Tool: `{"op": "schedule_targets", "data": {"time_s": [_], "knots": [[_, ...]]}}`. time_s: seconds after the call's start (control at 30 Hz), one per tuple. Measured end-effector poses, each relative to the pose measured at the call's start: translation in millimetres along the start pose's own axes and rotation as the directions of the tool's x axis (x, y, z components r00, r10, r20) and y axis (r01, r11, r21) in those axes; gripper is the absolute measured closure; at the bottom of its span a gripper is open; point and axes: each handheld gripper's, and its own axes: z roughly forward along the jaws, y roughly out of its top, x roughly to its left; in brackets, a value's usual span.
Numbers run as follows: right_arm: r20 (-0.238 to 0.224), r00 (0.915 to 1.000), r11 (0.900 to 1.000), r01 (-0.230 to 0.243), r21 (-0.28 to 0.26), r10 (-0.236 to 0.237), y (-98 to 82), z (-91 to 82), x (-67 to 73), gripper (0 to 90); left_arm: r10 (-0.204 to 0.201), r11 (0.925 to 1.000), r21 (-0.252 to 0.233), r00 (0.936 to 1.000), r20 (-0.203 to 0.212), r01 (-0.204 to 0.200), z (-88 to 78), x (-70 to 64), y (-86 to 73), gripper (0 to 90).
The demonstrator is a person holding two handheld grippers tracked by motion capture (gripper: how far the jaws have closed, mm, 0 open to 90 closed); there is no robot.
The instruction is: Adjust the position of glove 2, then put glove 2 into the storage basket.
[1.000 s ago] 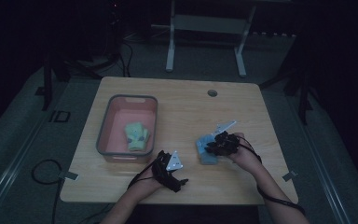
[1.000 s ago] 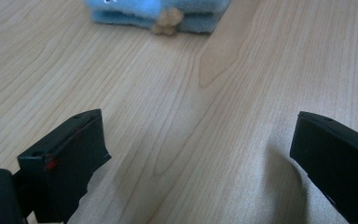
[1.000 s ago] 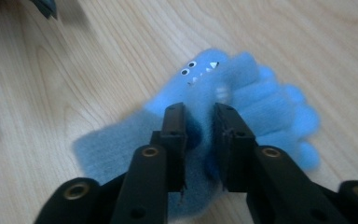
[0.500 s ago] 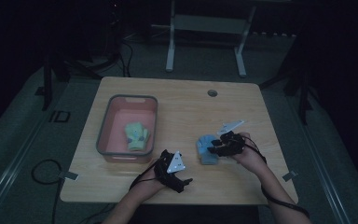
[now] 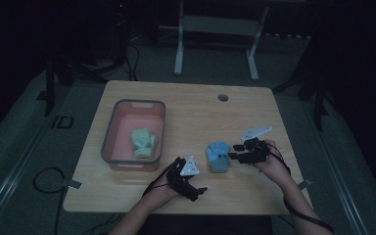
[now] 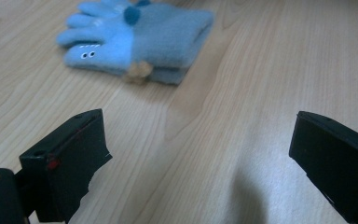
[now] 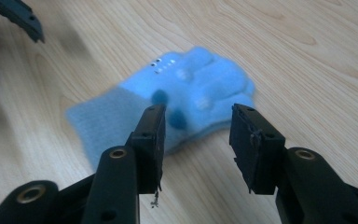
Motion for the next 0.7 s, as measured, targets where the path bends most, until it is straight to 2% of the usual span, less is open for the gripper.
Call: {"op": "schedule_targets", "data": {"time_s": [0.17,0.47,0.6,0.63,0.7], "knots": [[0.009,0.9999,1.0,-0.01,0.002,0.01,-2.0,-1.4,-4.4,54.4,0.074,0.9969,0.026,0.9972,0.006,-0.074,5.5,-2.2,7.4,5.2],[0.022,0.9986,0.999,-0.047,-0.011,0.047,5.8,0.7,-13.6,52.9,0.134,0.9908,-0.022,0.991,0.008,-0.133,19.6,1.8,31.0,8.1],[0.018,0.9978,0.997,-0.063,-0.038,0.064,12.4,3.3,-15.6,51.4,0.173,0.9843,-0.035,0.9849,0.002,-0.173,25.2,2.9,41.3,12.0],[0.014,0.9977,0.997,-0.066,-0.042,0.067,14.2,4.6,-15.7,51.2,0.168,0.9852,-0.035,0.9857,0.005,-0.168,27.9,2.9,43.7,12.2],[0.012,0.9976,0.997,-0.068,-0.048,0.068,17.5,8.6,-15.1,51.4,0.187,0.9817,-0.039,0.9824,-0.001,-0.187,32.3,3.0,46.6,14.7]]}}
